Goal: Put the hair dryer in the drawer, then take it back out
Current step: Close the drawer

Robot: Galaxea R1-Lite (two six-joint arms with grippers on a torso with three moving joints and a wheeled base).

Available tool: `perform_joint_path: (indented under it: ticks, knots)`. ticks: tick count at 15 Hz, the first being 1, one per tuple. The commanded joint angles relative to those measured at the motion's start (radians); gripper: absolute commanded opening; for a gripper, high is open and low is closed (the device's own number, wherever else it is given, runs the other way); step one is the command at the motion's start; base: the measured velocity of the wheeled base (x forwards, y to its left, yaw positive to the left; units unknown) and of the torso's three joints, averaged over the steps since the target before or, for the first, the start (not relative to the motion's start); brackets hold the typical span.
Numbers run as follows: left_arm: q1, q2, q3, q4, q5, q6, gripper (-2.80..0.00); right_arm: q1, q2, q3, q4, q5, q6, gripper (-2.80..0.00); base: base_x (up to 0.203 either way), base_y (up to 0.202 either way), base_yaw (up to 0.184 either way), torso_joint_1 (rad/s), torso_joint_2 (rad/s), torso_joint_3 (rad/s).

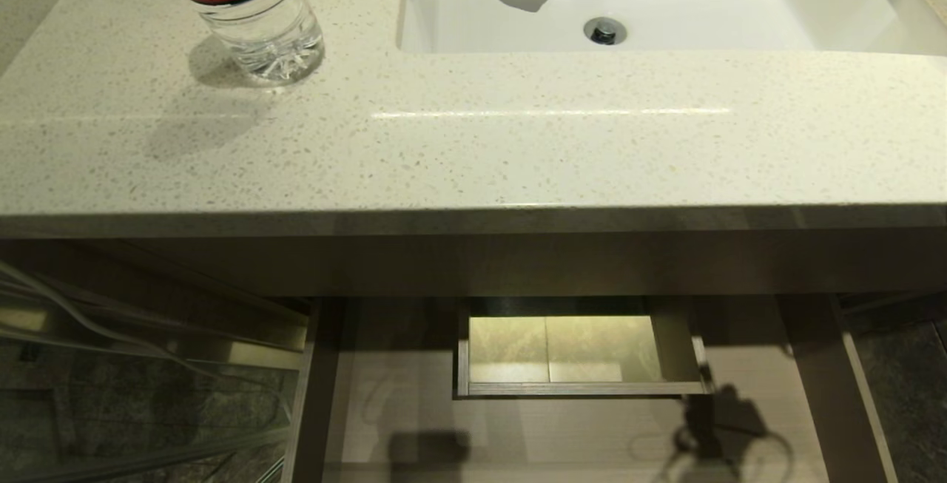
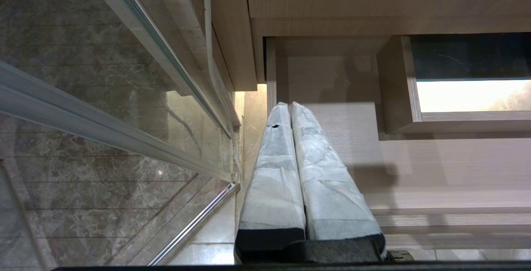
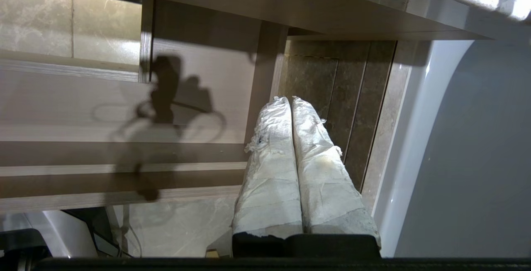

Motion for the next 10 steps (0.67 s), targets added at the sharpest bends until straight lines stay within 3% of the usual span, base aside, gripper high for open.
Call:
perform_joint_path:
  ticks: [1,7,10]
  knots:
    - [0.0,0.0,0.0,0.0,0.0,0.0,-2.8,0.0,0.007,-0.001,0.003,0.0,-0.004,-2.8,0.0,0.0,0.0,0.0,0.0,0.0]
    - [0.0,0.0,0.0,0.0,0.0,0.0,-2.8,0.0,-0.003,0.002,0.01,0.003,-0.005,-2.8,0.0,0.0,0.0,-0.008,0.01,-0.002]
    - [0.0,0.0,0.0,0.0,0.0,0.0,-2.8,0.0,-0.004,0.003,0.011,0.003,-0.005,-2.8,0.0,0.0,0.0,-0.274,0.12,-0.149]
